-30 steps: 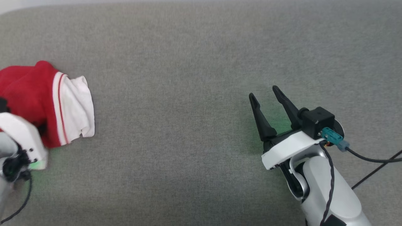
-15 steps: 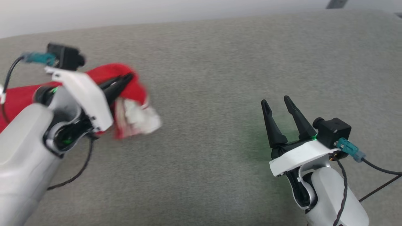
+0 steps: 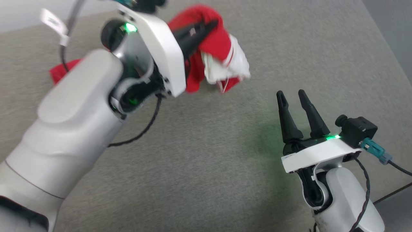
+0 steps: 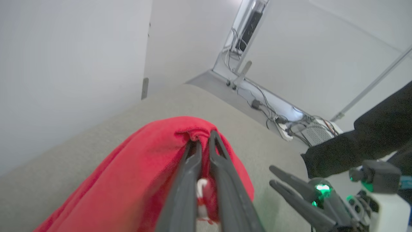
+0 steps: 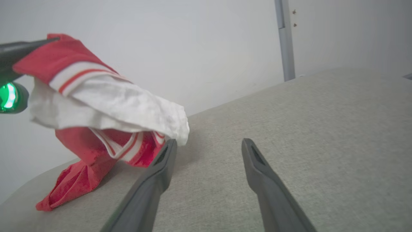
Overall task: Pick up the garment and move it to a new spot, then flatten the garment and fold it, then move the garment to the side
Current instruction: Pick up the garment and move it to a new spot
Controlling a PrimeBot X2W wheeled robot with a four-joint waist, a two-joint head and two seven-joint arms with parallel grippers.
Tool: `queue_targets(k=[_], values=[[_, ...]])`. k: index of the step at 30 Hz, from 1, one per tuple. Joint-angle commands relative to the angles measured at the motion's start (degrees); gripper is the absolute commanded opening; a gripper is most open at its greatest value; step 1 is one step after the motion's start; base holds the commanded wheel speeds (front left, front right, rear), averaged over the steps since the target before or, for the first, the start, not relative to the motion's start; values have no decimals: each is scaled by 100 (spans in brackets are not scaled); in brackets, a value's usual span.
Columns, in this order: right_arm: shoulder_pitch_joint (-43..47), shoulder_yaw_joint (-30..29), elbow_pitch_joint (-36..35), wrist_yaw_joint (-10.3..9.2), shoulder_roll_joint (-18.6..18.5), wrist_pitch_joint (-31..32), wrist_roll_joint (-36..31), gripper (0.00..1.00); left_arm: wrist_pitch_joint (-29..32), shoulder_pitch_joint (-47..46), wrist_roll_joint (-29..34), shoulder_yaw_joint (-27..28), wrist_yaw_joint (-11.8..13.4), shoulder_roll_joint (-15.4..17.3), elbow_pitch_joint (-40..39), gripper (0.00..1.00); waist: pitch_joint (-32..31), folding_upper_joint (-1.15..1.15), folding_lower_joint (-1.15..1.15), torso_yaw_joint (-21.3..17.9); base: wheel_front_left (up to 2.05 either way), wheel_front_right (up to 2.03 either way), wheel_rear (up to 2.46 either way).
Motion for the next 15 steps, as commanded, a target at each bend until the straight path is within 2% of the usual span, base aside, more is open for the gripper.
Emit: queue_targets(k=[1,5,9,15], values=[[-40,-1,-53,0,18,-29,92,100,6,-46,81,-223,-12,15,173,0,294,0,0,-327,0,0,0],[-67,3,-90,0,16,-29,280,100,-43,58,7,-673,-13,47,650,0,441,0,0,-576,0,0,0],[-76,67,-150,0,14,-29,435,100,49,131,84,-1141,-12,274,1124,0,535,0,0,-825,0,0,0],[-16,94,-249,0,17,-28,631,100,550,51,231,-1939,-10,584,1589,0,701,0,0,-1060,0,0,0]])
